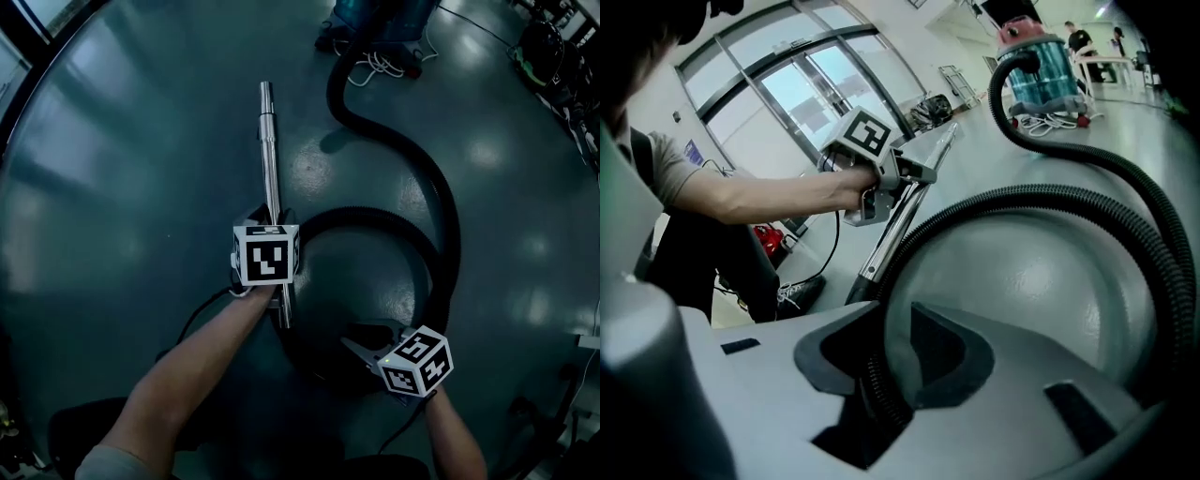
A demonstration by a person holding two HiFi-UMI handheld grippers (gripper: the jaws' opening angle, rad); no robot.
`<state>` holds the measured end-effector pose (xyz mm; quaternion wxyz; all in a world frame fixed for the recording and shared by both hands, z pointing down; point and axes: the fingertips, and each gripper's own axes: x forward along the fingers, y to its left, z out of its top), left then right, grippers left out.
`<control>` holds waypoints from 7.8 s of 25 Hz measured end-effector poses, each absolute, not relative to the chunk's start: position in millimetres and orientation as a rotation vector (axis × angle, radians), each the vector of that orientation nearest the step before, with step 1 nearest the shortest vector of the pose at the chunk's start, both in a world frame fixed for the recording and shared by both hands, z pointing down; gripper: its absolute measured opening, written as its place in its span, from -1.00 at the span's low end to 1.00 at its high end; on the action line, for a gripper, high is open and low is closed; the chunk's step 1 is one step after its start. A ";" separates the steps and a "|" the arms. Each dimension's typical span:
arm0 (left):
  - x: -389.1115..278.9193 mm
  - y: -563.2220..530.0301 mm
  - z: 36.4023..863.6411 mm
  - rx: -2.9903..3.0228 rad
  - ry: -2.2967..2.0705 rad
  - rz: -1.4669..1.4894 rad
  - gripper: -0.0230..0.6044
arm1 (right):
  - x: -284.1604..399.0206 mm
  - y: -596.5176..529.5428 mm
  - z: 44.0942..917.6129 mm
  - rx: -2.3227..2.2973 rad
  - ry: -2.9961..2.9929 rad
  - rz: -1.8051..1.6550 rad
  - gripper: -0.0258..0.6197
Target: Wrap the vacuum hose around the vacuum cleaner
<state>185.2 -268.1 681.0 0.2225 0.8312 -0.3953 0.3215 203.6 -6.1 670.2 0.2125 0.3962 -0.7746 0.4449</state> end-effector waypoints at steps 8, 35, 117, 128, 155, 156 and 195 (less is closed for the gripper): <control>228.3 -237.2 636.9 2.515 -0.996 0.824 -0.30 | 212.7 -11.8 662.6 1.181 -2.144 1.191 -0.60; 418.5 -220.6 702.2 2.847 -0.181 1.336 -0.28 | 398.4 117.2 677.8 1.810 -1.425 1.087 -0.32; 284.9 -255.2 735.6 2.798 0.130 1.910 -0.06 | 399.1 -89.2 640.2 0.780 -1.669 0.453 0.14; 368.8 -295.8 733.4 3.039 0.500 1.829 -0.09 | 521.3 -160.6 595.5 0.948 -1.530 0.529 0.14; 561.9 -268.6 694.6 3.200 0.424 1.821 -0.26 | 718.7 -172.7 724.6 0.621 -1.612 0.252 -0.39; 561.8 -274.2 688.5 3.208 0.343 1.795 -0.26 | 724.6 -170.4 725.5 0.626 -1.615 0.270 -0.39; 527.6 -60.1 725.8 2.309 0.582 1.776 -0.04 | 860.1 -212.3 735.1 0.926 -1.445 0.567 -0.34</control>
